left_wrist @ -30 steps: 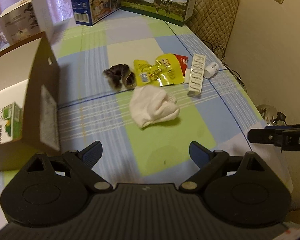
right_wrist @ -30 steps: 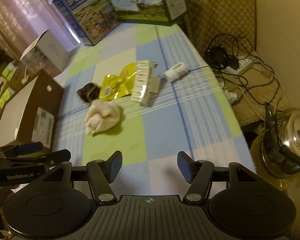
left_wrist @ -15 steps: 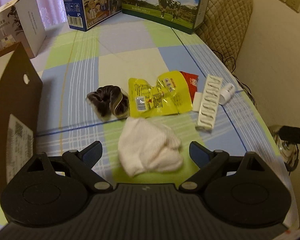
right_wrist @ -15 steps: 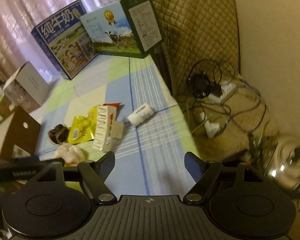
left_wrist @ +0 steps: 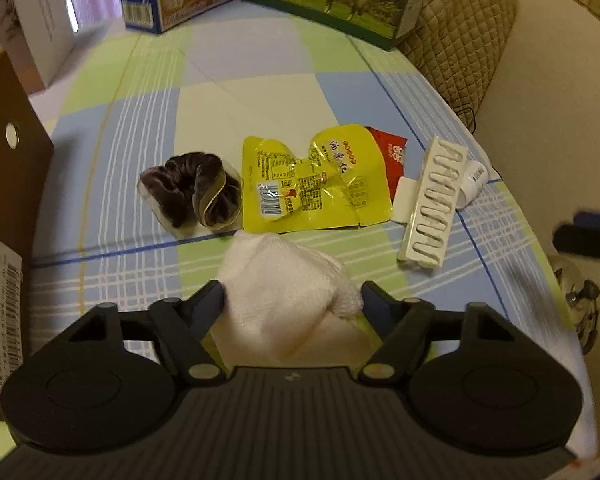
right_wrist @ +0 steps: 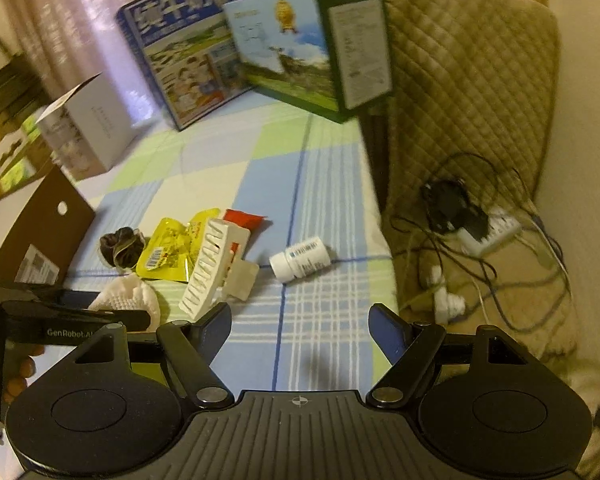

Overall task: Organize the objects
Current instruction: 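Grasp the white sock with the left tool while the right tool grasps the white pill bottle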

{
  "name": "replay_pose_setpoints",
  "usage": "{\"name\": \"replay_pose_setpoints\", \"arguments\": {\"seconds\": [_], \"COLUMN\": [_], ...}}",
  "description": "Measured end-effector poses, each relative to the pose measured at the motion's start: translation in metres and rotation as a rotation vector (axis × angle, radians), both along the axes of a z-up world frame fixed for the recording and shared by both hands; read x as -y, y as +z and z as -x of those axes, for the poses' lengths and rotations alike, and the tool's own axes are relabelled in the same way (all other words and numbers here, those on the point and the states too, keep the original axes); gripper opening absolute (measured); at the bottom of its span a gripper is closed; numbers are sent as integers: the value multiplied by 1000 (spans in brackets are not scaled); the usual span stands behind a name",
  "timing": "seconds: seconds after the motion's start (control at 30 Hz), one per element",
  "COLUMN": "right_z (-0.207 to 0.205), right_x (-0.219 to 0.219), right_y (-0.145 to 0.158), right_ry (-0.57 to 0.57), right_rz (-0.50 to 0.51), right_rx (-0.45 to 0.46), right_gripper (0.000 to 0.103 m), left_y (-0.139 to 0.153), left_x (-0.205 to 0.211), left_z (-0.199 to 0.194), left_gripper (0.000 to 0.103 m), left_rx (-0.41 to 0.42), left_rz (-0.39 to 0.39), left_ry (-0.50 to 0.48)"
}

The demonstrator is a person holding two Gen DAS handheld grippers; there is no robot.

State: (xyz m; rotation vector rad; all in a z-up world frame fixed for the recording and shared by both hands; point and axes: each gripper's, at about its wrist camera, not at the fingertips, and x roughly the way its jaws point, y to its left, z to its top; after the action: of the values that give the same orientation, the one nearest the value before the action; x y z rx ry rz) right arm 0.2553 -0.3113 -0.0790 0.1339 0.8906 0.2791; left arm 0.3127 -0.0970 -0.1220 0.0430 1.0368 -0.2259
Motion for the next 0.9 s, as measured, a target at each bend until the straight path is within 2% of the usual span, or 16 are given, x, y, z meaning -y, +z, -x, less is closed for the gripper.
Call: {"name": "replay_pose_setpoints", "arguments": {"seconds": [0.1, 0.17, 0.3, 0.43, 0.57, 0.77, 0.83, 0.9], "right_z": [-10, -17, -29, -38, -49, -62, -65, -67], "right_x": [-3, -4, -5, -11, -19, -29, -32, -33], "right_y": [-6, -11, -19, -24, -32, -46, -49, -52], "right_ry": [51, 76, 122, 177, 230, 283, 293, 302], "right_rz": [35, 48, 73, 109, 149, 206, 217, 222], "right_rx": [16, 17, 29, 62, 81, 91, 85, 75], "right_gripper": [73, 73, 73, 73, 63, 59, 48, 44], "left_y": [5, 11, 18, 25, 37, 47, 50, 52], "left_x": [0, 0, -5, -25, -40, -52, -52, -52], "left_z": [7, 12, 20, 28, 33, 37, 39, 41], "left_gripper": [47, 29, 26, 25, 25, 25, 25, 25], "left_rx": [34, 52, 70, 63, 78, 90, 94, 97], "left_rz": [-9, -4, -63, -49, -59, -59, -62, -61], "left_ry": [-16, -30, 1, 85, 148, 212, 222, 227]}}
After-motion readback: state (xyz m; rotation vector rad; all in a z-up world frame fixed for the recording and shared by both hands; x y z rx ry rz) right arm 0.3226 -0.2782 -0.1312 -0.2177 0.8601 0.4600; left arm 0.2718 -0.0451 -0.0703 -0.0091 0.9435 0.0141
